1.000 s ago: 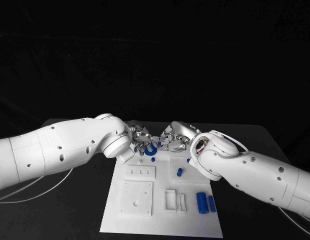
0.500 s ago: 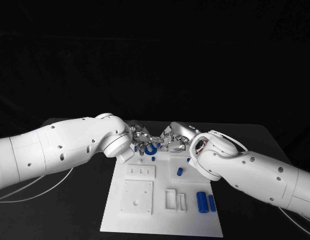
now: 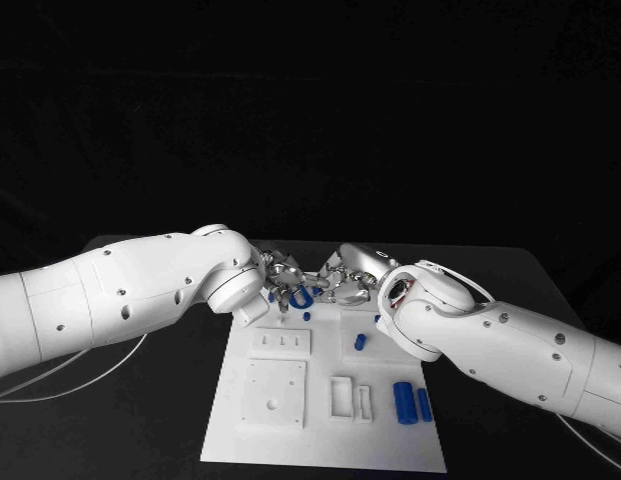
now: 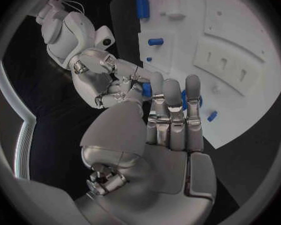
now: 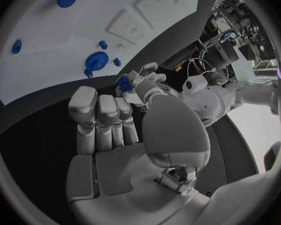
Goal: Assemble the parts on the task board
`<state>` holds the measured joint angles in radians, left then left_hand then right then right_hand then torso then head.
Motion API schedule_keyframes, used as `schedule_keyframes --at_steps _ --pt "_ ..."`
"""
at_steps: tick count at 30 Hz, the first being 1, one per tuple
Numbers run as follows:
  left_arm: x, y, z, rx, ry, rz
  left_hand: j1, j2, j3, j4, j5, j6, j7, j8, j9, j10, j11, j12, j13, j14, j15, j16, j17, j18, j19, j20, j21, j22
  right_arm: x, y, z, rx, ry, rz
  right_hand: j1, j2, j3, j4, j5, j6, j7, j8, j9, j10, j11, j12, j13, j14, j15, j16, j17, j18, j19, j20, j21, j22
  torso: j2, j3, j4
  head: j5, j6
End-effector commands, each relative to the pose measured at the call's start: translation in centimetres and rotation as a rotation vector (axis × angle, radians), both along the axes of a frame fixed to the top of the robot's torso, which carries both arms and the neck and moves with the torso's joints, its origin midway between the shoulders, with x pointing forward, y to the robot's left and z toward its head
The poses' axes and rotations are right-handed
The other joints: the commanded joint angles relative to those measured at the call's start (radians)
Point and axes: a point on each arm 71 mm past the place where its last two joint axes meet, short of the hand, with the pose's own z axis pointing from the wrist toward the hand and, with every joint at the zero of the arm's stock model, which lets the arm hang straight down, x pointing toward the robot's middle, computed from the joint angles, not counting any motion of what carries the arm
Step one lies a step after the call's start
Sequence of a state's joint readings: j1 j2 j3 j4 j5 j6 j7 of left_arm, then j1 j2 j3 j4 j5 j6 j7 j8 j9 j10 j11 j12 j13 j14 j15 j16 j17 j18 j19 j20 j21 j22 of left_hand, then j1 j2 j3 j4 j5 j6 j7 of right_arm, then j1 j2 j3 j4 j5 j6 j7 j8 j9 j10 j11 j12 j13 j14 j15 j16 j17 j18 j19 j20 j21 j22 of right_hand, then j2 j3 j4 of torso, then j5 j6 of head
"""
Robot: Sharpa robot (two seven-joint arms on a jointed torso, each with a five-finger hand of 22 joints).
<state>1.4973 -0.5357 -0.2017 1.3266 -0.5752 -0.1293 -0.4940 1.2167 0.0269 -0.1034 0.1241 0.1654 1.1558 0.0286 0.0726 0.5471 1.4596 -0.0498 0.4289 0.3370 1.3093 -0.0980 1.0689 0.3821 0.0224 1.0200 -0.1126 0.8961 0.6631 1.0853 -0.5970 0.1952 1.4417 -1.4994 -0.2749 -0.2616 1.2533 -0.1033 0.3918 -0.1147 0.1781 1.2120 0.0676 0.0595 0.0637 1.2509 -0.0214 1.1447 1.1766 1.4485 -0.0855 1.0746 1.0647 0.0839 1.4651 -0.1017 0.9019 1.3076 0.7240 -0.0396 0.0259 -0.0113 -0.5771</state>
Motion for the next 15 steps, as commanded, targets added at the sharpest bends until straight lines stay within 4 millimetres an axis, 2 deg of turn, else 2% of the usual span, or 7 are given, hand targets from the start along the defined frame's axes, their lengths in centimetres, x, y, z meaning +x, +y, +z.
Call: schedule_keyframes --at_steps 1,4,6,15 --pt "-0.28 -0.62 0.02 0.010 0.015 -0.039 -0.003 -0.012 0.005 0.009 -0.003 0.003 0.003 0.000 -0.003 -0.003 0.002 -0.002 0.000 -0.007 0.002 0.004 0.000 0.001 -0.006 -0.001 -0.006 0.002 -0.18 0.51 0.08 -0.008 -0.002 0.024 0.001 0.010 0.001 0.006 0.005 0.020 -0.010 0.003 0.002 -0.001 -0.007 -0.003 0.001 0.000 -0.005 -0.004 0.001 -0.013 0.050 -0.009 -0.006 0.111 0.000 -0.0004 0.0006 0.000 -0.002" --pt "-0.31 -0.65 0.00 0.014 0.017 -0.042 -0.004 -0.020 0.013 0.012 -0.002 0.003 0.003 0.000 -0.005 -0.003 0.001 -0.001 0.001 -0.007 0.002 0.006 0.000 0.001 -0.006 -0.001 -0.007 0.004 -0.18 0.53 0.07 -0.008 -0.001 0.024 0.001 0.010 0.000 0.006 0.007 0.020 -0.010 0.003 0.002 0.000 -0.007 -0.002 0.001 0.000 -0.005 -0.005 0.000 -0.013 0.051 -0.010 -0.006 0.112 0.000 -0.0002 -0.0002 0.000 -0.002" --pt "-0.32 -0.68 -0.01 0.016 0.018 -0.043 0.005 -0.016 0.019 0.005 0.011 0.003 0.002 0.000 -0.006 -0.004 0.001 -0.001 0.001 -0.008 0.001 0.007 0.000 0.001 -0.007 -0.002 -0.008 0.004 -0.18 0.54 0.07 -0.009 -0.001 0.024 0.001 0.010 0.000 0.006 0.007 0.020 -0.010 0.003 0.002 0.000 -0.007 -0.002 0.001 0.000 -0.005 -0.005 0.000 -0.013 0.051 -0.010 -0.006 0.112 0.000 -0.0003 -0.0007 0.000 -0.003" --pt "-0.33 -0.70 -0.01 0.017 0.016 -0.044 0.073 0.045 0.040 -0.047 0.086 0.008 -0.006 -0.001 -0.019 -0.007 -0.003 -0.002 0.001 -0.010 -0.001 0.010 0.001 -0.001 -0.008 -0.004 -0.008 0.010 -0.17 0.57 0.01 -0.013 0.004 0.027 0.001 0.010 0.000 0.006 0.007 0.020 -0.010 0.003 0.002 0.000 -0.007 -0.002 0.001 0.000 -0.005 -0.005 0.000 -0.013 0.051 -0.010 -0.006 0.112 0.000 -0.0007 0.0001 0.000 -0.004"
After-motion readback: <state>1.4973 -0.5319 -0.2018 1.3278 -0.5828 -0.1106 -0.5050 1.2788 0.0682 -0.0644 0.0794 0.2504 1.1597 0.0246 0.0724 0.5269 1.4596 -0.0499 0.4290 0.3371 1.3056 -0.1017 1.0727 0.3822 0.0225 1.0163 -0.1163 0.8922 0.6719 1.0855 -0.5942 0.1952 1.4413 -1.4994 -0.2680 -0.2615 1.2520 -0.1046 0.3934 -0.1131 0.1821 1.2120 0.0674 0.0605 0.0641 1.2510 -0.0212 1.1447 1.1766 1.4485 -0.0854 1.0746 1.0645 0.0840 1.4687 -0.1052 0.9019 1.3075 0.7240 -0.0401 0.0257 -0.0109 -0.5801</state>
